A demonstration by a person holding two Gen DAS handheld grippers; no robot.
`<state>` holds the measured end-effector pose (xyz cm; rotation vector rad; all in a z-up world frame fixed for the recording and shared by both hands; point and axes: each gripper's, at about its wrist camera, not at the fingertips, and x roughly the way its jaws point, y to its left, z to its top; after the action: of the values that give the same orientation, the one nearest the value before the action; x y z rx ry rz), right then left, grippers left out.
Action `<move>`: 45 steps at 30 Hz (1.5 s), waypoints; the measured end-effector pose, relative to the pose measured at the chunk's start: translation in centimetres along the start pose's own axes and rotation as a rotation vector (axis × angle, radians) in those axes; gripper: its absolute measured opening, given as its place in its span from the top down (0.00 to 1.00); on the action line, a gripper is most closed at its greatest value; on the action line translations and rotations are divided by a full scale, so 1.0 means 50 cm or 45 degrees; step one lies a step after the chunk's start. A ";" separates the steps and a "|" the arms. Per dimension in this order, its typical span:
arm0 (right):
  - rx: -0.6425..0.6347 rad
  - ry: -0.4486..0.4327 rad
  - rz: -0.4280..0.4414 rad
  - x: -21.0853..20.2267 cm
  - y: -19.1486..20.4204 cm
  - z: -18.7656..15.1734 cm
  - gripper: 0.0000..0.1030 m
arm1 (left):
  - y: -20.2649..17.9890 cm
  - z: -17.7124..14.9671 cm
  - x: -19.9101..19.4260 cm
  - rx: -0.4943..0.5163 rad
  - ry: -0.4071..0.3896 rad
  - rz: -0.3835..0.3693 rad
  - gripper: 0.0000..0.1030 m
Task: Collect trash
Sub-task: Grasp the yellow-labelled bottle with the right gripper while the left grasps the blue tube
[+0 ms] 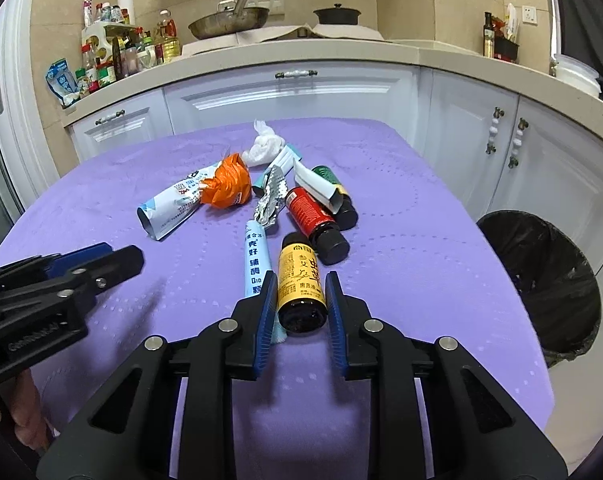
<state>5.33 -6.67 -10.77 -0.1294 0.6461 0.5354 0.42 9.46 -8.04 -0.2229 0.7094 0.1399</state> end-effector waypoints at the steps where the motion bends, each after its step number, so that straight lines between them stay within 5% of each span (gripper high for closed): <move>1: 0.002 -0.007 -0.005 -0.006 -0.003 -0.001 0.77 | -0.008 0.000 0.001 0.008 0.002 -0.007 0.57; 15: 0.084 0.017 -0.010 -0.016 -0.064 -0.034 0.77 | -0.083 -0.007 0.018 0.088 0.035 -0.045 0.57; 20: 0.090 0.021 -0.013 0.002 -0.066 -0.028 0.68 | -0.091 -0.007 0.024 0.095 0.046 -0.045 0.57; 25: 0.092 0.038 0.007 0.016 -0.073 -0.027 0.77 | -0.106 -0.008 0.032 0.101 0.058 -0.050 0.57; 35: 0.137 -0.003 -0.025 -0.009 -0.118 -0.034 0.77 | -0.157 0.003 0.065 0.115 0.095 -0.057 0.57; 42: 0.162 -0.014 -0.017 -0.016 -0.136 -0.039 0.77 | -0.182 -0.002 0.096 0.189 0.115 0.023 0.58; 45: 0.168 -0.018 -0.016 -0.018 -0.139 -0.041 0.77 | -0.181 -0.005 0.093 0.218 0.104 0.035 0.72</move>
<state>7.20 -13.58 -12.21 -0.0053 0.6649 0.4798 5.60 0.91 -9.88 -0.0550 0.8016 0.0960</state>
